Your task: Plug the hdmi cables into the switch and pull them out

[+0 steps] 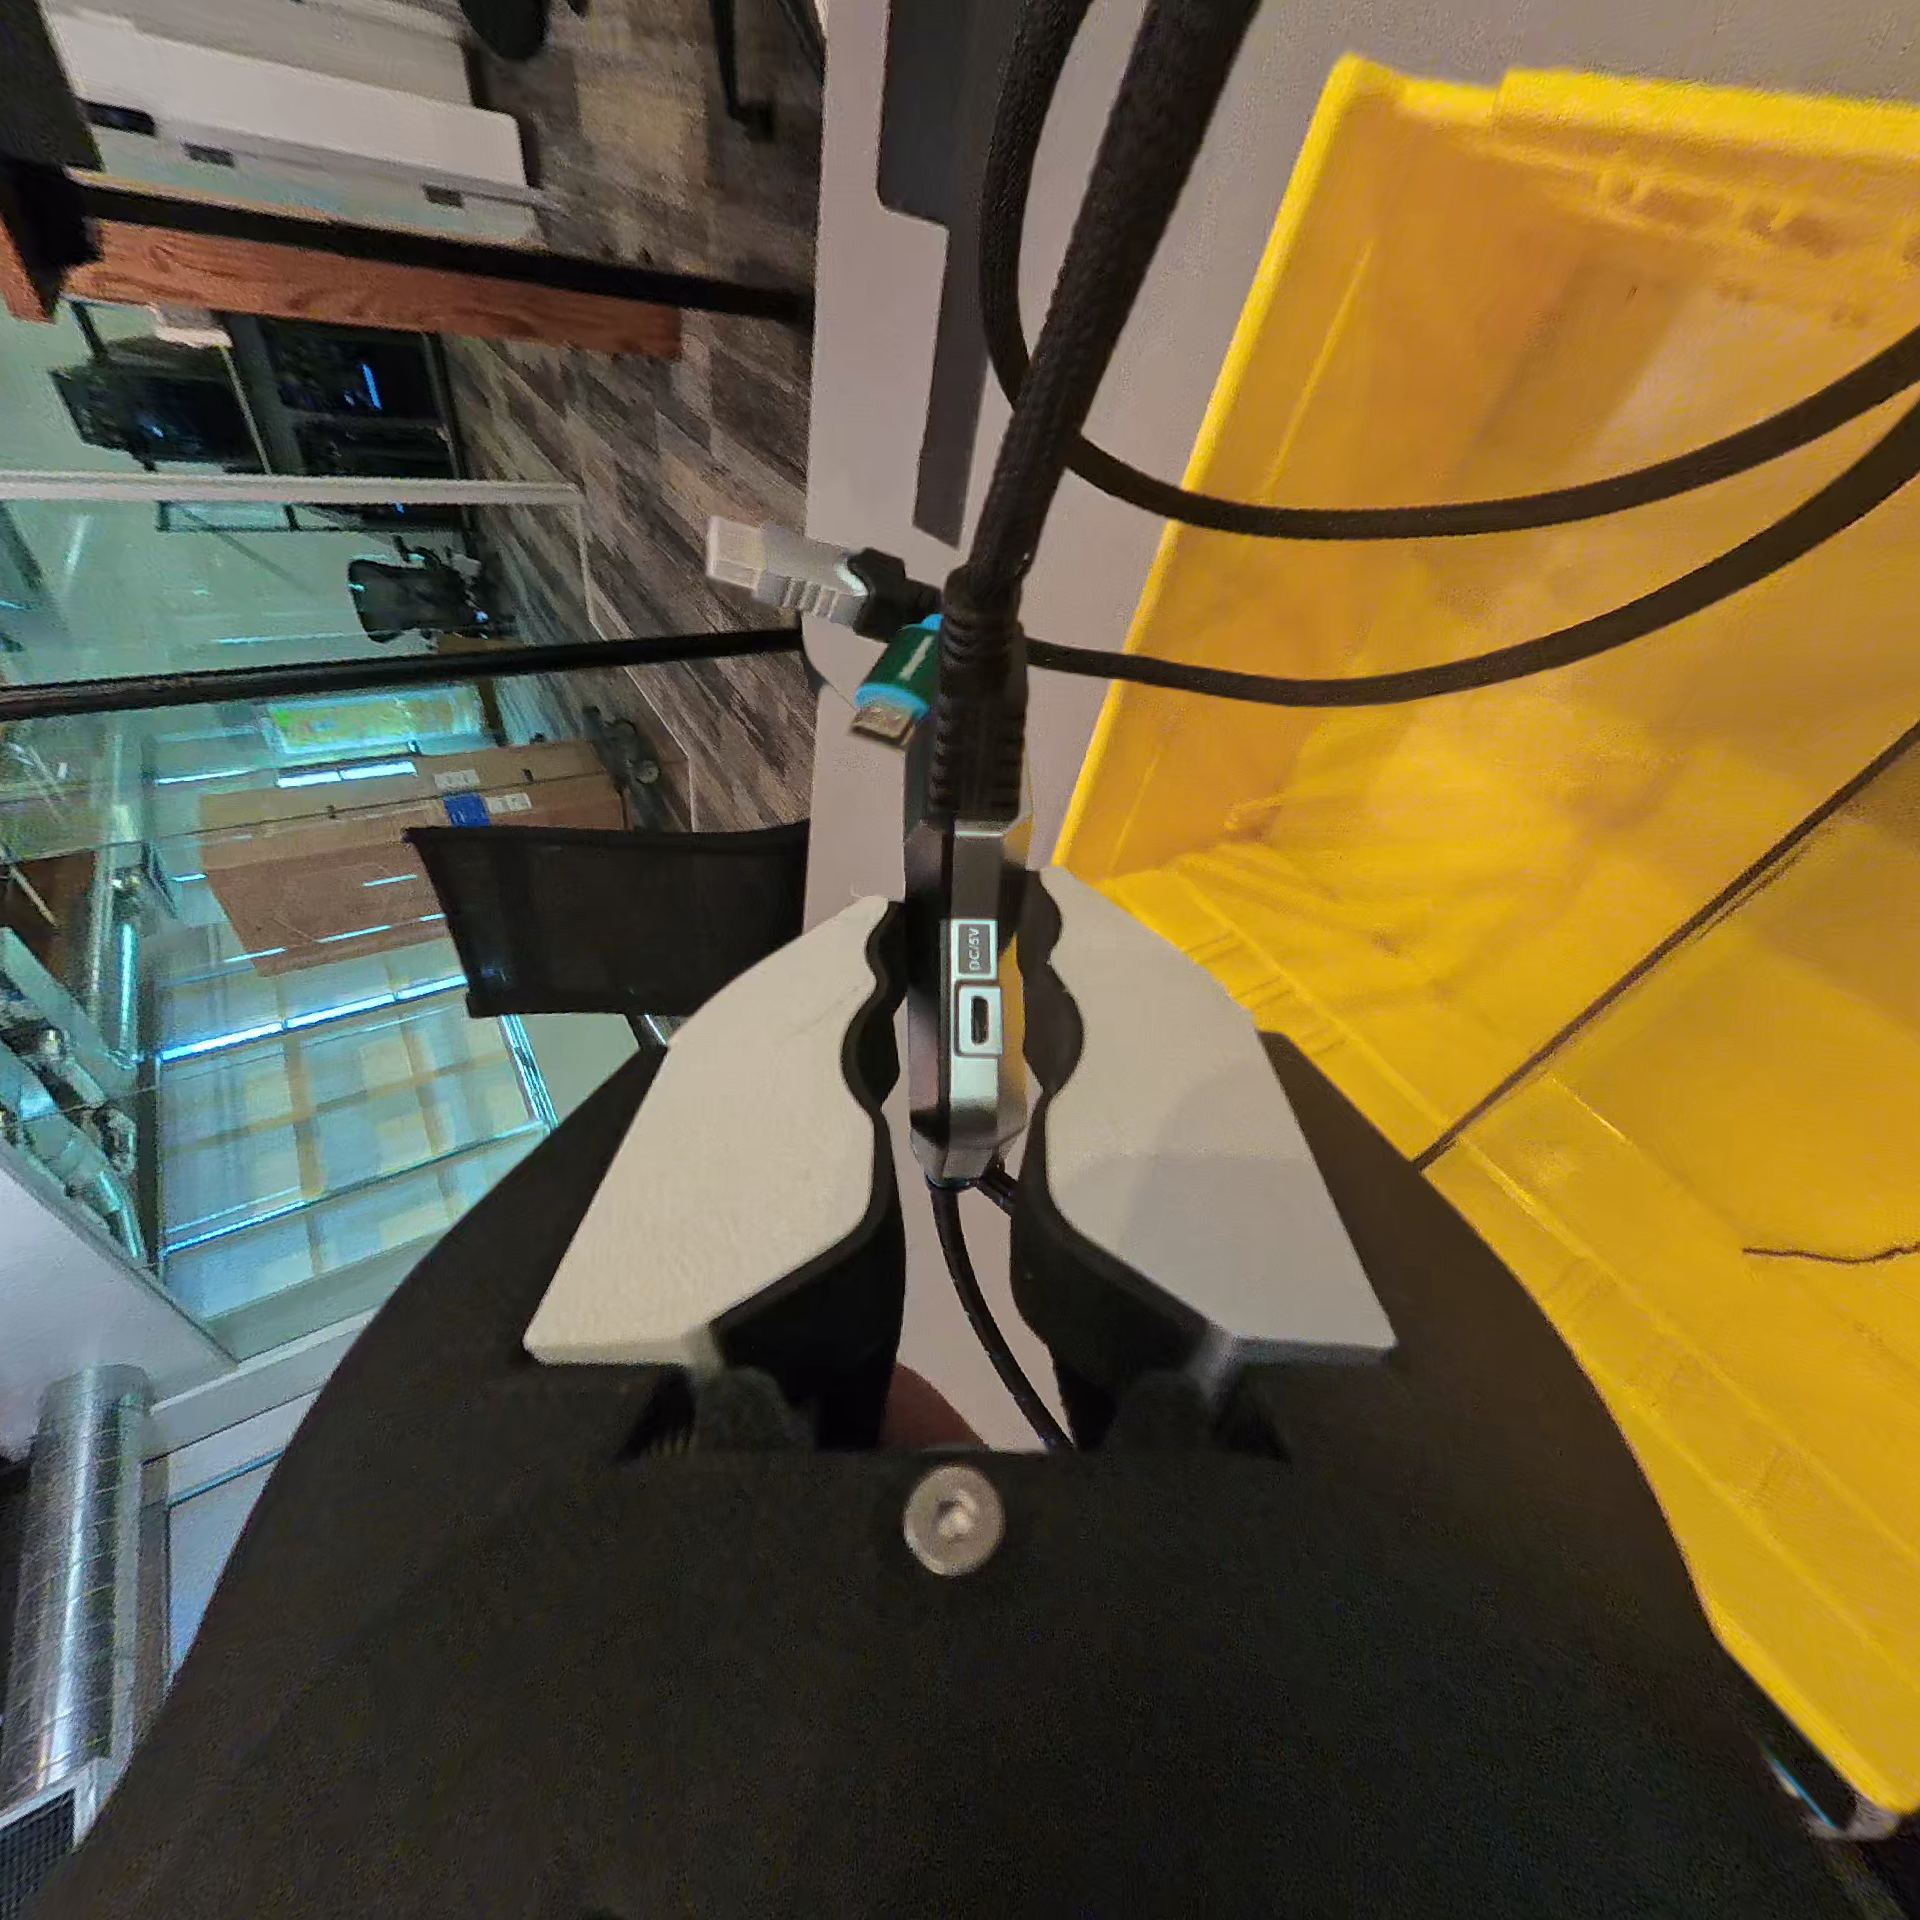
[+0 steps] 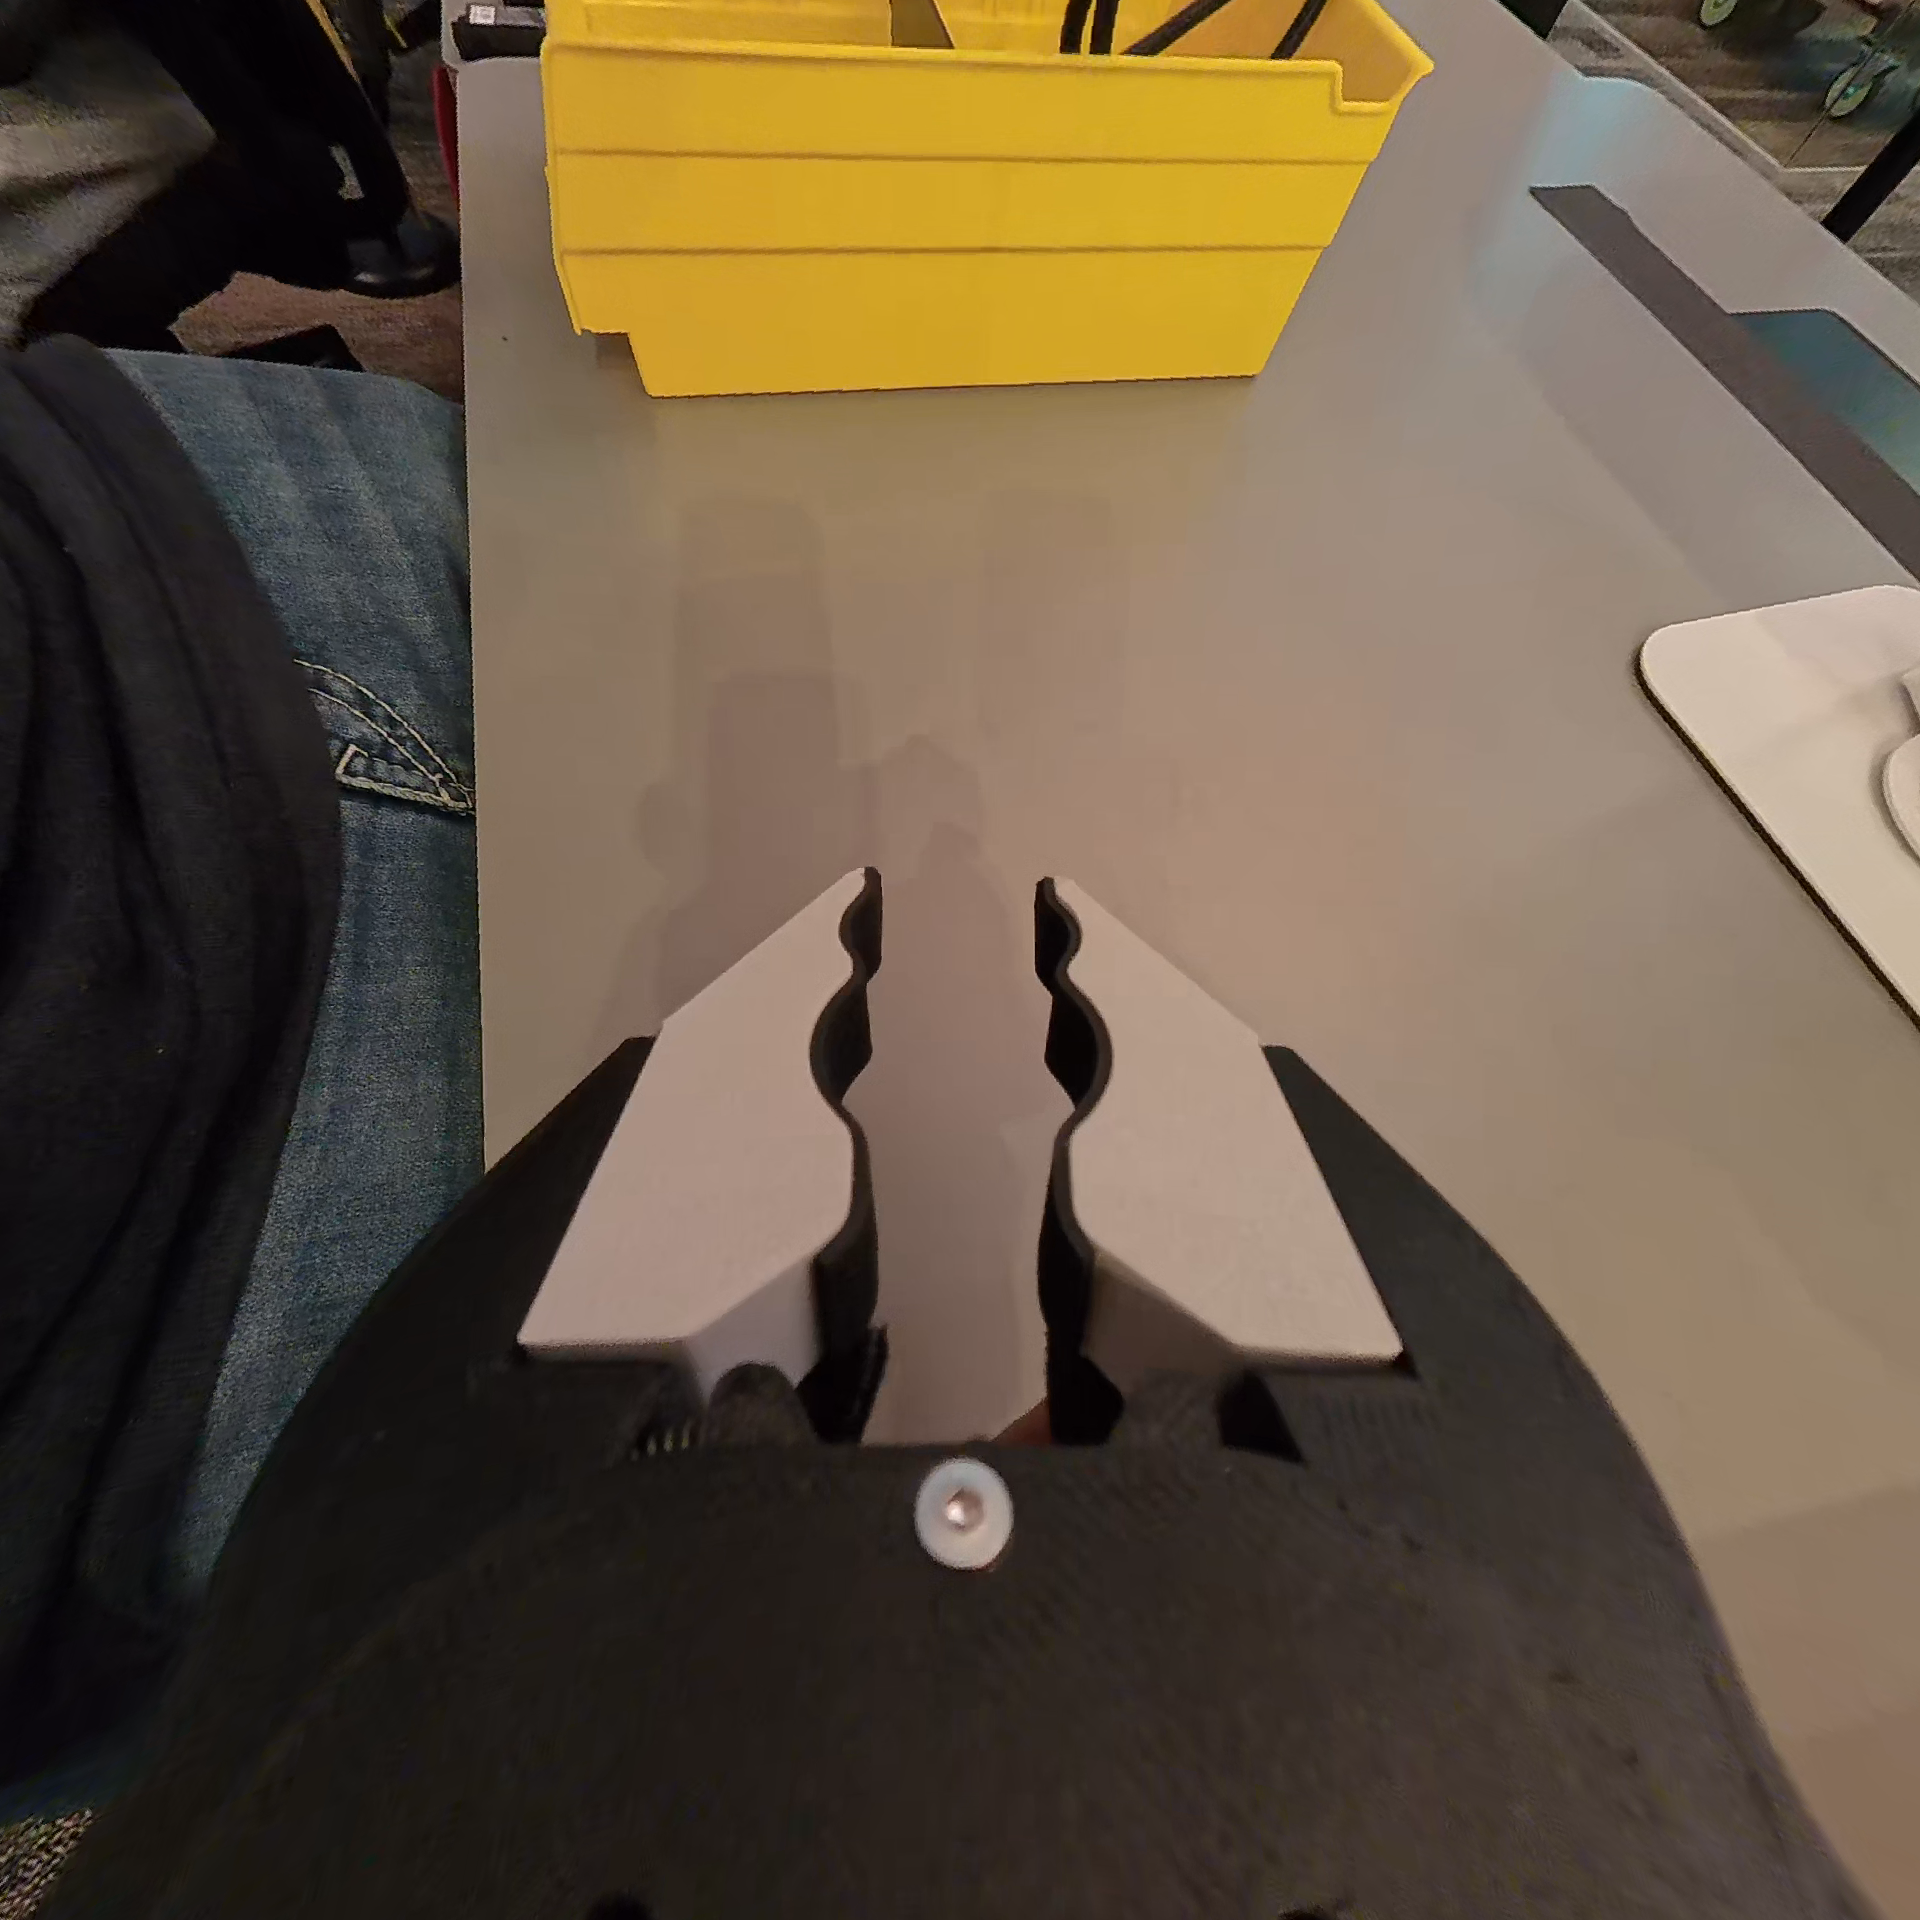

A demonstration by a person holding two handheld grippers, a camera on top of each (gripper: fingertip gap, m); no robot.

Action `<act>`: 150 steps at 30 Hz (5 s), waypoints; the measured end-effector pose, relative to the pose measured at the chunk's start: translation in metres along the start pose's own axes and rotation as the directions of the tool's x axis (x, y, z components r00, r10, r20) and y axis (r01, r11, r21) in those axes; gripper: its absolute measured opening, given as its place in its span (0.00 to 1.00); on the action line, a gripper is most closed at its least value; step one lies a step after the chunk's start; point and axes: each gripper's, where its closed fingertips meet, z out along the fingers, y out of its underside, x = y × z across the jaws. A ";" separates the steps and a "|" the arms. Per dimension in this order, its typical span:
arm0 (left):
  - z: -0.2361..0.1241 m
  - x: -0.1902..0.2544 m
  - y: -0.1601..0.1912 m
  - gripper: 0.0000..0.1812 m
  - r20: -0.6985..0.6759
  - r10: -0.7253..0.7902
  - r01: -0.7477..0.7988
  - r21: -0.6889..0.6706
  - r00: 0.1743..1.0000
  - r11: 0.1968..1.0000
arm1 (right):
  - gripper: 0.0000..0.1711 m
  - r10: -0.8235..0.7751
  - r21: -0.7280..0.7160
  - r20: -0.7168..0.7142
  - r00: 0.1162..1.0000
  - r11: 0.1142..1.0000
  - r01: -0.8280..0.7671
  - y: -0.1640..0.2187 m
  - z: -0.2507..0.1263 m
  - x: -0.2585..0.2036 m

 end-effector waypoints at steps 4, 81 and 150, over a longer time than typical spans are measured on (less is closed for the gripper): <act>-0.016 -0.010 -0.017 0.11 0.054 -0.017 0.014 0.065 0.998 0.998 | 0.16 0.003 0.011 -0.004 1.000 1.000 -0.003 -0.003 -0.001 0.002; -0.072 0.049 -0.285 0.11 0.556 0.295 -0.590 0.480 0.777 0.649 | 0.22 -0.141 0.273 -0.557 0.819 0.899 0.341 -0.116 -0.123 0.094; -0.041 0.169 -0.277 0.25 -0.727 -0.302 0.522 0.090 0.616 0.848 | 0.11 -0.766 -0.496 -0.534 0.357 0.626 0.601 -0.045 0.052 0.149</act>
